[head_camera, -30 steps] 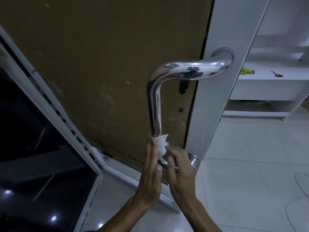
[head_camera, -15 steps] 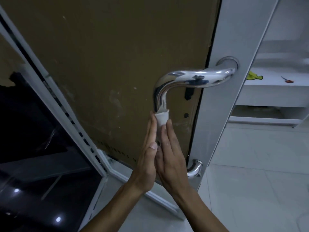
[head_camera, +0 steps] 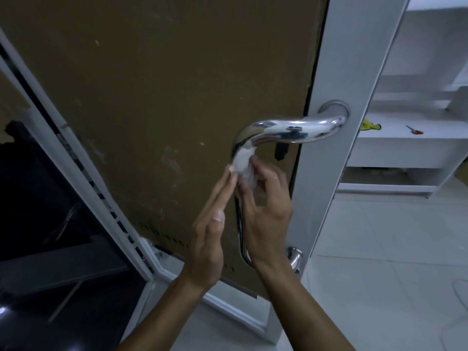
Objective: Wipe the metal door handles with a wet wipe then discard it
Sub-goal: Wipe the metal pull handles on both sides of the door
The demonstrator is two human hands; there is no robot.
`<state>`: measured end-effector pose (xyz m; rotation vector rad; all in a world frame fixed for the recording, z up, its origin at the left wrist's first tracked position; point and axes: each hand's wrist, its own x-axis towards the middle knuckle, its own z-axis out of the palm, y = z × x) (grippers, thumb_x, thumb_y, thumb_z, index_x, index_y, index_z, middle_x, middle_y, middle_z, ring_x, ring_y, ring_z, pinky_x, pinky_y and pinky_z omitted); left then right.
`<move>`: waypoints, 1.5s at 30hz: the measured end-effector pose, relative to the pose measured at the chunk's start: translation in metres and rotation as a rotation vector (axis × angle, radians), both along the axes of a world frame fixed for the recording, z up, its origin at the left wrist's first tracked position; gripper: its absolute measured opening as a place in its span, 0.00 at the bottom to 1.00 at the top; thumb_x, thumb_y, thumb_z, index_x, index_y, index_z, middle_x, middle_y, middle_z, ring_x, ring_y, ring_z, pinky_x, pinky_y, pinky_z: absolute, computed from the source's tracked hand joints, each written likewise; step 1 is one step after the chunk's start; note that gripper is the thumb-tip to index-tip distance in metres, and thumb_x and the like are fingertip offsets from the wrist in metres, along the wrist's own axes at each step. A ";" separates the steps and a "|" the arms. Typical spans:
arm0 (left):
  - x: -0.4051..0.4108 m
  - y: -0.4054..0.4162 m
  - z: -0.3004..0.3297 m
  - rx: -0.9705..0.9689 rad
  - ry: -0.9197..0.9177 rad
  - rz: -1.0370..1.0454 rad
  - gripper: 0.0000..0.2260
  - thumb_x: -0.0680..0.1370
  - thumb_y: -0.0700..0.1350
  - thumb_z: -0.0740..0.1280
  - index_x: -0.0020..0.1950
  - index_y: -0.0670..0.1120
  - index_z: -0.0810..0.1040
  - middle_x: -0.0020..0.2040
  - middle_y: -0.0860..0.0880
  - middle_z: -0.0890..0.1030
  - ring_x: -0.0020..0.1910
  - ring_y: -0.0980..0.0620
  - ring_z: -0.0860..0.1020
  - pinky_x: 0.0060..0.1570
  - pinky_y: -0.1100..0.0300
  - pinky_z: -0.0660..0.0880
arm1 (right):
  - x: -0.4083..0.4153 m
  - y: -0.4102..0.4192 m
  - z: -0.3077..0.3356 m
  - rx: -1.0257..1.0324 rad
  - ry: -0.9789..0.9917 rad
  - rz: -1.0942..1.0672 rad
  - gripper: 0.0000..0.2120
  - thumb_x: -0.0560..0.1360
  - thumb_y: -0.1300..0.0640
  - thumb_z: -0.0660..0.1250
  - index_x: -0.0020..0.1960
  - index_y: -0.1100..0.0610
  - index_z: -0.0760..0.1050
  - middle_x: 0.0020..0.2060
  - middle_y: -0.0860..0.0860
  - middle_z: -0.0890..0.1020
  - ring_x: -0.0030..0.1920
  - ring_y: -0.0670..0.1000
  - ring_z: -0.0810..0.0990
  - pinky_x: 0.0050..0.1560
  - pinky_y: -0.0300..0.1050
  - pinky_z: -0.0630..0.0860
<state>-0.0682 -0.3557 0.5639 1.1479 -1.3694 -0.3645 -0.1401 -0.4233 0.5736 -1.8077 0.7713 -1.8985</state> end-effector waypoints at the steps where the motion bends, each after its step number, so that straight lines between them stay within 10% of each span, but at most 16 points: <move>1: 0.002 0.002 -0.001 -0.009 0.002 0.013 0.28 0.81 0.63 0.47 0.75 0.49 0.63 0.78 0.53 0.61 0.77 0.53 0.59 0.74 0.57 0.59 | 0.002 -0.001 0.002 -0.036 -0.016 -0.034 0.14 0.77 0.60 0.68 0.61 0.64 0.77 0.56 0.58 0.81 0.58 0.48 0.79 0.59 0.36 0.74; 11: 0.016 0.015 -0.018 0.053 0.082 0.047 0.23 0.81 0.51 0.48 0.70 0.46 0.71 0.72 0.54 0.71 0.72 0.53 0.67 0.70 0.50 0.66 | -0.008 -0.014 -0.041 -0.022 0.019 -0.080 0.09 0.76 0.63 0.67 0.54 0.65 0.82 0.49 0.55 0.85 0.49 0.46 0.82 0.53 0.33 0.76; 23: 0.014 0.023 -0.058 0.182 0.056 0.003 0.20 0.81 0.52 0.54 0.68 0.47 0.75 0.68 0.57 0.74 0.69 0.54 0.71 0.65 0.59 0.70 | -0.064 0.000 -0.094 0.183 0.660 0.269 0.08 0.76 0.58 0.68 0.54 0.54 0.83 0.47 0.46 0.84 0.45 0.37 0.79 0.48 0.25 0.71; 45: -0.082 0.009 -0.103 0.492 0.017 -0.134 0.14 0.79 0.43 0.60 0.63 0.51 0.78 0.58 0.59 0.79 0.60 0.56 0.77 0.54 0.68 0.73 | -0.171 -0.005 -0.118 0.932 0.269 0.626 0.07 0.79 0.55 0.64 0.56 0.52 0.77 0.46 0.54 0.84 0.48 0.54 0.83 0.54 0.56 0.80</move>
